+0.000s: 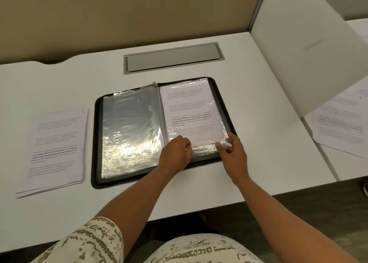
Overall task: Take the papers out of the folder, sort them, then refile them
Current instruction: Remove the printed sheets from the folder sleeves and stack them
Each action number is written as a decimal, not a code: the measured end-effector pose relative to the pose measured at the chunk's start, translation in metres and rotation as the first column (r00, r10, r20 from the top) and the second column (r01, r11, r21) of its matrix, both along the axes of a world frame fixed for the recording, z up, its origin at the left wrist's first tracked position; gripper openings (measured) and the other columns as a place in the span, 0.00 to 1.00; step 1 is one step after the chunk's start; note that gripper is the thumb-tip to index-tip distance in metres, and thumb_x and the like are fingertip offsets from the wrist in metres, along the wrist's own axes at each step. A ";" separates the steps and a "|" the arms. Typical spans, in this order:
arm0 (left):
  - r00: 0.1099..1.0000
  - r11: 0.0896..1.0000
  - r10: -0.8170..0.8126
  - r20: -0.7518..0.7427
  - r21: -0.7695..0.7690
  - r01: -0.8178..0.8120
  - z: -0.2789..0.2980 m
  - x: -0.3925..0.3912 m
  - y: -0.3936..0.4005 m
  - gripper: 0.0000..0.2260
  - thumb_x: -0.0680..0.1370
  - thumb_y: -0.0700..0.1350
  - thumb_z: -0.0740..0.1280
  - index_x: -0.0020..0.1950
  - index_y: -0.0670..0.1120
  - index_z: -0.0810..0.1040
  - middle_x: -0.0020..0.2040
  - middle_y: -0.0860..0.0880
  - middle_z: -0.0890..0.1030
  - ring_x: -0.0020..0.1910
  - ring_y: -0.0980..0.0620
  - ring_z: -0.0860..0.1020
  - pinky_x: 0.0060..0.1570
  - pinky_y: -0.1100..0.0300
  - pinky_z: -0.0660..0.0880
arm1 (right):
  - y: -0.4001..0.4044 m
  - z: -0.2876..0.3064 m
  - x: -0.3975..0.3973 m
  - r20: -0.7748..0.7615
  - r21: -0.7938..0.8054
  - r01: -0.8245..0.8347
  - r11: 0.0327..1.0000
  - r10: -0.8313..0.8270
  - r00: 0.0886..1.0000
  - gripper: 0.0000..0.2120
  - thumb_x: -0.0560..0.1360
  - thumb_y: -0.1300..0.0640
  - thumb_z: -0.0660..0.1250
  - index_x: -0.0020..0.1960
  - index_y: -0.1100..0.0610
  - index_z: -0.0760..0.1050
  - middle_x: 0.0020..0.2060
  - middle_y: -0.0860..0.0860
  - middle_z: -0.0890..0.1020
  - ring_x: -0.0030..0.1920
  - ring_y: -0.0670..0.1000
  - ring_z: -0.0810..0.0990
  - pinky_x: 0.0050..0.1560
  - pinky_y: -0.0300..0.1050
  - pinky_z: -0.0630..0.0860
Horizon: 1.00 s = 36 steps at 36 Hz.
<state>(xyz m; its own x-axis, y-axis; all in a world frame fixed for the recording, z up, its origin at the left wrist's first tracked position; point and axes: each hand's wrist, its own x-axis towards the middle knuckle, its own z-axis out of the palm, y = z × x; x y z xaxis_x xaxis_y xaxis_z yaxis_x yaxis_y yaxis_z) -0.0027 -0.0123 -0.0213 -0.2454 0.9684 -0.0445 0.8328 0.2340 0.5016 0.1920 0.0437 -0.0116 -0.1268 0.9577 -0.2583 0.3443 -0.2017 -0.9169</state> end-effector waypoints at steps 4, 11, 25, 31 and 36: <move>0.996 0.997 0.072 0.058 0.003 -0.073 0.001 0.001 -0.001 0.06 0.79 0.48 0.63 0.46 0.49 0.77 0.44 0.53 0.77 0.39 0.51 0.77 0.39 0.55 0.76 | -0.002 -0.010 -0.003 -0.099 -0.139 -0.040 0.990 0.026 0.995 0.37 0.77 0.59 0.73 0.80 0.47 0.57 0.56 0.46 0.76 0.53 0.42 0.80 0.43 0.30 0.76; 0.995 0.998 0.061 0.075 0.003 -0.062 0.005 0.000 -0.006 0.05 0.80 0.49 0.64 0.49 0.49 0.78 0.46 0.53 0.79 0.41 0.52 0.78 0.42 0.53 0.78 | 0.011 -0.012 -0.026 -0.028 -0.190 0.071 0.979 -0.078 0.997 0.31 0.73 0.53 0.76 0.72 0.51 0.68 0.54 0.50 0.81 0.53 0.52 0.82 0.54 0.52 0.83; 0.978 0.979 0.202 0.055 0.008 -0.203 0.004 0.003 -0.025 0.09 0.82 0.52 0.61 0.51 0.50 0.78 0.46 0.54 0.78 0.43 0.54 0.77 0.43 0.56 0.75 | 0.035 -0.007 -0.025 0.095 -0.278 0.224 0.934 -0.205 0.974 0.09 0.74 0.62 0.70 0.36 0.60 0.74 0.35 0.56 0.81 0.35 0.53 0.80 0.46 0.58 0.83; 0.964 0.967 0.252 0.085 0.018 -0.255 -0.001 -0.003 -0.034 0.07 0.81 0.50 0.62 0.49 0.49 0.78 0.45 0.53 0.78 0.41 0.54 0.76 0.40 0.58 0.73 | 0.029 -0.007 -0.008 -0.005 -0.390 0.171 0.905 -0.188 0.982 0.11 0.74 0.71 0.66 0.37 0.57 0.75 0.43 0.59 0.82 0.34 0.54 0.81 0.43 0.50 0.83; 0.944 0.955 0.291 0.157 0.016 -0.297 0.000 -0.003 -0.042 0.06 0.81 0.48 0.63 0.48 0.50 0.77 0.44 0.55 0.77 0.39 0.57 0.75 0.37 0.65 0.67 | 0.022 -0.003 0.001 -0.090 -0.461 0.144 0.876 -0.207 0.974 0.04 0.73 0.71 0.70 0.42 0.66 0.77 0.46 0.62 0.83 0.47 0.62 0.86 0.55 0.56 0.83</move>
<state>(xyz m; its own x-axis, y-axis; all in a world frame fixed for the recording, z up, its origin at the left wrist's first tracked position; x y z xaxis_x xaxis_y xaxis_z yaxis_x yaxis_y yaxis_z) -0.0058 -0.0546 -0.0215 -0.5124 0.8561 -0.0665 0.6437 0.4343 0.6301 0.1934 0.0657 -0.0147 -0.0307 0.7526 -0.6577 0.1463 -0.6476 -0.7478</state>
